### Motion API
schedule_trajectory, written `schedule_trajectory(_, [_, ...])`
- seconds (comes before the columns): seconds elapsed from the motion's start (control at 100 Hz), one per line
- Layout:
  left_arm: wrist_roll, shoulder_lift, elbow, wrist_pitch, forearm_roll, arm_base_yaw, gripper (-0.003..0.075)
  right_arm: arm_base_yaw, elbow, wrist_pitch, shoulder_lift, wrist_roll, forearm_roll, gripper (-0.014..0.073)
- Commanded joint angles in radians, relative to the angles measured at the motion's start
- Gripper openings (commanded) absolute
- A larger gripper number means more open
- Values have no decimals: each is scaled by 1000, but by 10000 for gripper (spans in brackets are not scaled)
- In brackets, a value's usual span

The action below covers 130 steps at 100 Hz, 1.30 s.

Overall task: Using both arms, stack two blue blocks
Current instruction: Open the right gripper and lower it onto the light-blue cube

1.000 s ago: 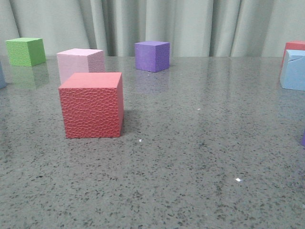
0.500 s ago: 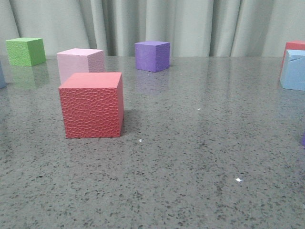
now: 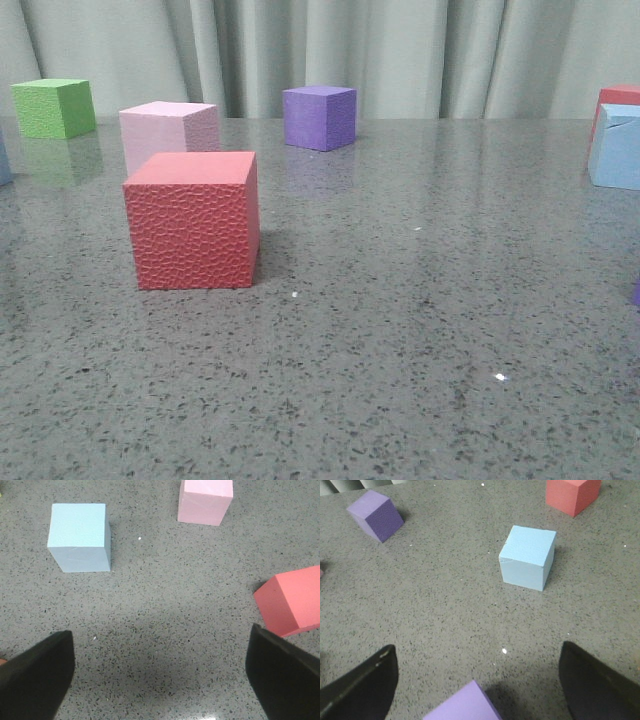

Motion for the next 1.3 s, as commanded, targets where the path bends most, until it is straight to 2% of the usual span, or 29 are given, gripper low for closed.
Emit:
schedule_trajectory(0.0, [0, -1, -34, -62, -17, -6, 663, -8, -70, -68, 56, 17, 6, 645])
schedule_trajectory(0.5, [0, -1, -34, -60, -17, -6, 663, -8, -366, -11, 463, 27, 5, 645])
schedule_trajectory(0.75, [0, -1, -34, -60, -17, -6, 663, -76, -501, 52, 602, 52, -4, 645])
schedule_trajectory(1.03, [0, -1, -34, -60, -17, -6, 663, -137, -544, 66, 703, 52, -5, 645])
schedule_trajectory(1.29, [0, -1, -34, -59, -17, -6, 663, -144, -544, 58, 779, 52, -5, 645])
